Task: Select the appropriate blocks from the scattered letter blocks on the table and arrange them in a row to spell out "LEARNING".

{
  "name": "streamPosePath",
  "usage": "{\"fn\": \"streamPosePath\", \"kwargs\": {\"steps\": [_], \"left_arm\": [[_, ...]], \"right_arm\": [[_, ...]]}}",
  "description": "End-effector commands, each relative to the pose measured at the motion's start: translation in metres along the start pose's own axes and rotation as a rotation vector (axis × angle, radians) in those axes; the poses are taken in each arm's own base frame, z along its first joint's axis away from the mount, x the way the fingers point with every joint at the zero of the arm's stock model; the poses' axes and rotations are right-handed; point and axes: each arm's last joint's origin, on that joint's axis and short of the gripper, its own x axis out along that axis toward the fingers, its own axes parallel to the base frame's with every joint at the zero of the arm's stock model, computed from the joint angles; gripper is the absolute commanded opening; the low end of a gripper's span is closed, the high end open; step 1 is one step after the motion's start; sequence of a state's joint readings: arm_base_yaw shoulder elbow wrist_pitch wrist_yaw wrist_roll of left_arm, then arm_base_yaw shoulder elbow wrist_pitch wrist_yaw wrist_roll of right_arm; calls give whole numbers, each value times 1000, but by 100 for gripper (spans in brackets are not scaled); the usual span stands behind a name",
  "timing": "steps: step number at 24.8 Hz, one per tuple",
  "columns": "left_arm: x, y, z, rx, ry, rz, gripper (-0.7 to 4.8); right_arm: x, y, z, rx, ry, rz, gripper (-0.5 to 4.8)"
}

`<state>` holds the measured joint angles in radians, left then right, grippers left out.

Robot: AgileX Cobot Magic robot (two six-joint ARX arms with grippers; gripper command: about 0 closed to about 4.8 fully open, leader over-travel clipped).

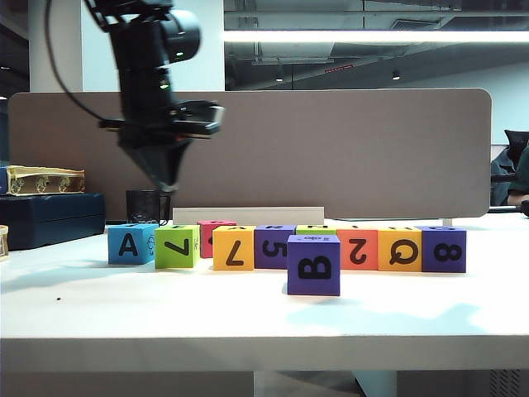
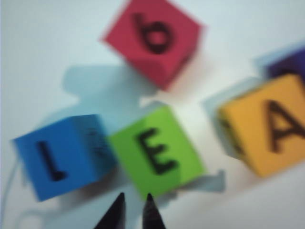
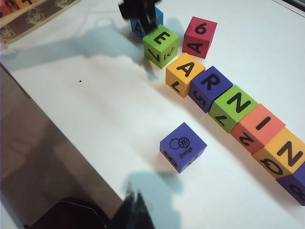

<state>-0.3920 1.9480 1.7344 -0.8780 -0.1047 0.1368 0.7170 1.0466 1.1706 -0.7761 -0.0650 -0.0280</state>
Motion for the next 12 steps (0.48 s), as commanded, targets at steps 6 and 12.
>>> {"fn": "streamPosePath", "kwargs": {"steps": [6, 12], "left_arm": [[9, 52, 0, -154, -72, 78, -6], [15, 63, 5, -161, -142, 104, -6]], "right_arm": [[-2, 0, 0, -3, 0, 1, -2], [-2, 0, 0, -3, 2, 1, -2]]}}
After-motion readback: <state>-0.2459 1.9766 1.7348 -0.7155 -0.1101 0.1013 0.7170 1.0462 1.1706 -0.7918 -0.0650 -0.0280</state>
